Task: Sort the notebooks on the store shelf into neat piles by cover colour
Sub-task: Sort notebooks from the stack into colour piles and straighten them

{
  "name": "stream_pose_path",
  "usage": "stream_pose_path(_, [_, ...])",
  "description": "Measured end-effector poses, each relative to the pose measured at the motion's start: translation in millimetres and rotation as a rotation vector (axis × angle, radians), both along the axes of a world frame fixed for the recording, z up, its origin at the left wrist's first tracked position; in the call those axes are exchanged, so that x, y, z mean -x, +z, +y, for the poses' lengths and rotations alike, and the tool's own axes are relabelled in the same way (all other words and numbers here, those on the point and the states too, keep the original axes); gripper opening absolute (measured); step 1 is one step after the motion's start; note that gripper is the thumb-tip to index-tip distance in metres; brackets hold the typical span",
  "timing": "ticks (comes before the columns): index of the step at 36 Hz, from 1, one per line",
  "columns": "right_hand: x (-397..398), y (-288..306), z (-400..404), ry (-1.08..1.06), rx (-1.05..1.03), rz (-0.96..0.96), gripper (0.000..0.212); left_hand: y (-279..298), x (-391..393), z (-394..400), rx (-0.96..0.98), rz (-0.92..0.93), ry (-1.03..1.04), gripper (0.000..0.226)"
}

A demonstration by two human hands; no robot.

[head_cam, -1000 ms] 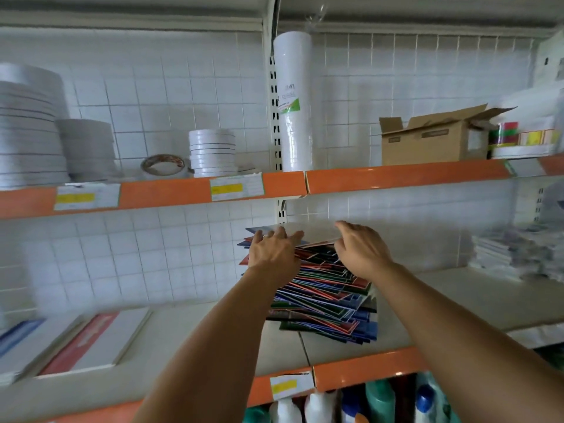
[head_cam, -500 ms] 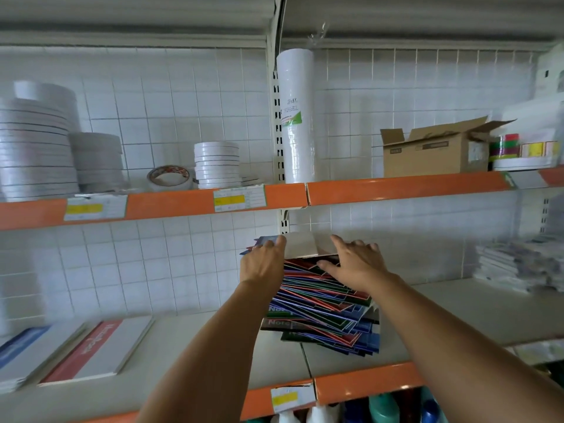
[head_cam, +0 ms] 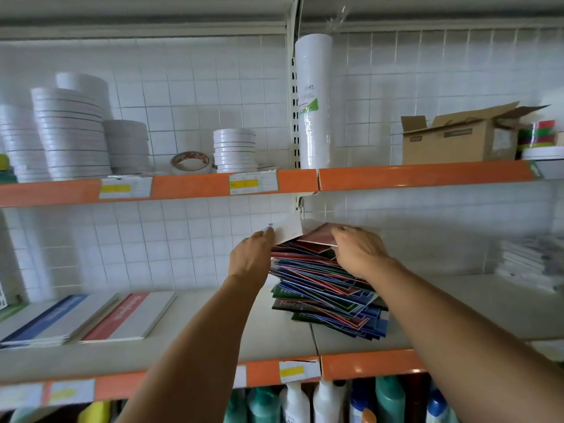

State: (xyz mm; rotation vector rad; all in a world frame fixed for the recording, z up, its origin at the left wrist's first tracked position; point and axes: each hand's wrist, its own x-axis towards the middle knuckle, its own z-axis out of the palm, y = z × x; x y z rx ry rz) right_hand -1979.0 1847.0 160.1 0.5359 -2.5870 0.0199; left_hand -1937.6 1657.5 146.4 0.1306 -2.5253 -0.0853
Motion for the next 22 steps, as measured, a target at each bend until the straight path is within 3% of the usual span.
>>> stream_pose_path(2, [-3.4,-0.3,-0.1,-0.003,-0.013,-0.017,0.044,-2.1,-8.0,-3.7,-0.006,-0.003,0.005,0.06])
stream_pose_path(6, [-6.5,-1.8,1.3,0.051,-0.062,0.053,0.057,-7.4,-25.5,-7.6,-0.032,0.007,0.04,0.053])
stream_pose_path(12, [-31.3,1.8,-3.1,0.147,-0.018,0.055,0.05,-18.3,-53.3,-13.1,-0.049,-0.026,0.145,0.051])
stream_pose_path(22, [-56.9,-7.5,-48.9,0.344,-0.167,0.115,0.068,-47.6,-110.3,-41.3,-0.229,-0.02,0.284,0.045])
